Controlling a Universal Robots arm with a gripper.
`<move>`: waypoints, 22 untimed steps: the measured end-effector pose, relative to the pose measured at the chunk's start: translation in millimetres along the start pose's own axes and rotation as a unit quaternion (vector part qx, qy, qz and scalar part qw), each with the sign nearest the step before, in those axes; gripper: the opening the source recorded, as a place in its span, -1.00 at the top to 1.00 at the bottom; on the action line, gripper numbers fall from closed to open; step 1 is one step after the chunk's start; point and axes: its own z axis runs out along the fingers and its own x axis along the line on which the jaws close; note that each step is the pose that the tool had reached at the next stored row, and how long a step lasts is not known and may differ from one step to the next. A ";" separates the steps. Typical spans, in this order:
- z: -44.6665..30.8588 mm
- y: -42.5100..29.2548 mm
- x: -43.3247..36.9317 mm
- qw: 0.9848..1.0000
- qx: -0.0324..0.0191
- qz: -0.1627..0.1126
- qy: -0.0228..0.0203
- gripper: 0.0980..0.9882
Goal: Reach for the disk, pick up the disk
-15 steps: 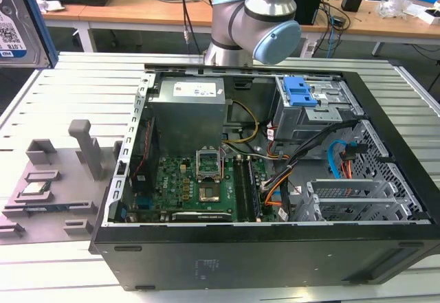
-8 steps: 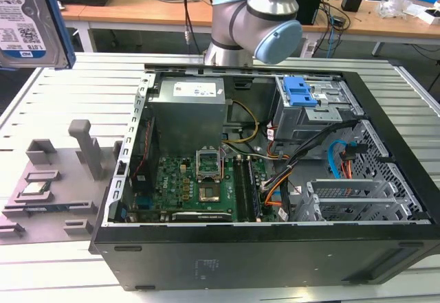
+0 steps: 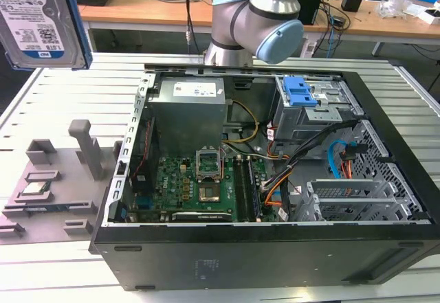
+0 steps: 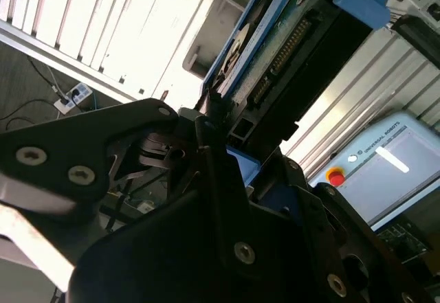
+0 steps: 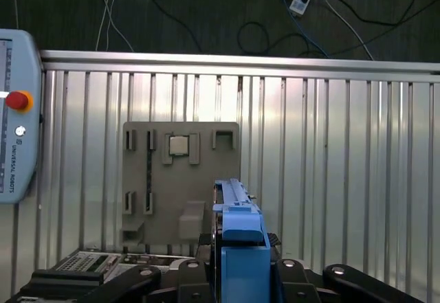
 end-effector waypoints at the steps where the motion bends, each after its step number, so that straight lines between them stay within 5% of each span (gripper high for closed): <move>1: -0.4 -8.0 0.3 1.000 0.000 0.000 0.000 0.40; 13: -2.6 -59.4 1.8 1.000 0.000 0.000 0.000 0.40; 14: -3.4 -77.3 2.3 1.000 0.000 0.000 0.000 0.40; 15: -3.8 -86.9 2.6 1.000 0.000 0.000 0.000 0.40; 16: -4.6 -106.3 3.2 1.000 0.000 0.000 0.000 0.40; 22: -5.6 -128.0 3.8 1.000 0.000 0.000 0.000 0.40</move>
